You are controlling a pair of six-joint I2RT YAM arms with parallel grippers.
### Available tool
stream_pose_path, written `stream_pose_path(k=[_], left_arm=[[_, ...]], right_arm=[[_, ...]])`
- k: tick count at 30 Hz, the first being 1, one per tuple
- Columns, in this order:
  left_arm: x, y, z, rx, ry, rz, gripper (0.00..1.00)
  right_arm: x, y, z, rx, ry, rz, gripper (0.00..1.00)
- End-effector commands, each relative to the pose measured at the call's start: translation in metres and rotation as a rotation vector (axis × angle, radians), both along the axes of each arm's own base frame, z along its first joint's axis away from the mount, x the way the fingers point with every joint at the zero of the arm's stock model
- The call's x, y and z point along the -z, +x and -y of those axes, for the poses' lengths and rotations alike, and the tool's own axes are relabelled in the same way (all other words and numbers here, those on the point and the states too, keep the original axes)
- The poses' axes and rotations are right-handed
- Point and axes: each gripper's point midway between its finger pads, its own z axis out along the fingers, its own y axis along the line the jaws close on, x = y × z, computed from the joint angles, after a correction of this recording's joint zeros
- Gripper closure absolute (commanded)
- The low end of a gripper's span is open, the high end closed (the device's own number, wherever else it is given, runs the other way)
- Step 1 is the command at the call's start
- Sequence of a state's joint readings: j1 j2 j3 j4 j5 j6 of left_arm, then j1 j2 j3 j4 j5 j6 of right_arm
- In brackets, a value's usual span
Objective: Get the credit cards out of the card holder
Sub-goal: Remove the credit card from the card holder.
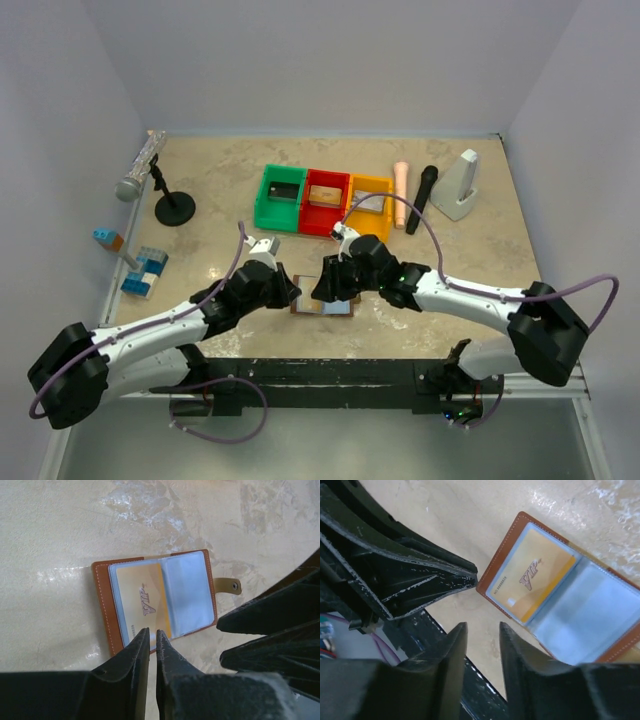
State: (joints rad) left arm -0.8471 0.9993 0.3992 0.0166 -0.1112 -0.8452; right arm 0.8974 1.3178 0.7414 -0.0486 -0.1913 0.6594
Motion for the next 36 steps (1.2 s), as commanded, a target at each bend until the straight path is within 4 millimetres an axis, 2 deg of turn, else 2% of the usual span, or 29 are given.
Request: stream_pose_path(k=[1, 5, 13, 29, 36], left_arm=[[0.0, 0.011, 0.005, -0.02, -0.005, 0.031, 0.87], [0.006, 0.012, 0.007, -0.018, -0.004, 0.021, 0.89], [0.022, 0.012, -0.003, -0.059, 0.043, -0.002, 0.92], [0.043, 0.009, 0.0, -0.048, 0.06, -0.049, 0.91], [0.042, 0.008, -0.003, -0.057, 0.061, -0.049, 0.89]], right_arm=[[-0.003, 0.004, -0.021, -0.013, 0.162, -0.038, 0.54], [0.021, 0.006, -0.017, 0.011, 0.136, -0.082, 0.55], [0.046, 0.007, -0.01, 0.036, 0.089, -0.106, 0.56], [0.061, 0.012, 0.001, 0.078, 0.022, -0.106, 0.53], [0.068, 0.012, 0.003, 0.082, -0.003, -0.113, 0.53]])
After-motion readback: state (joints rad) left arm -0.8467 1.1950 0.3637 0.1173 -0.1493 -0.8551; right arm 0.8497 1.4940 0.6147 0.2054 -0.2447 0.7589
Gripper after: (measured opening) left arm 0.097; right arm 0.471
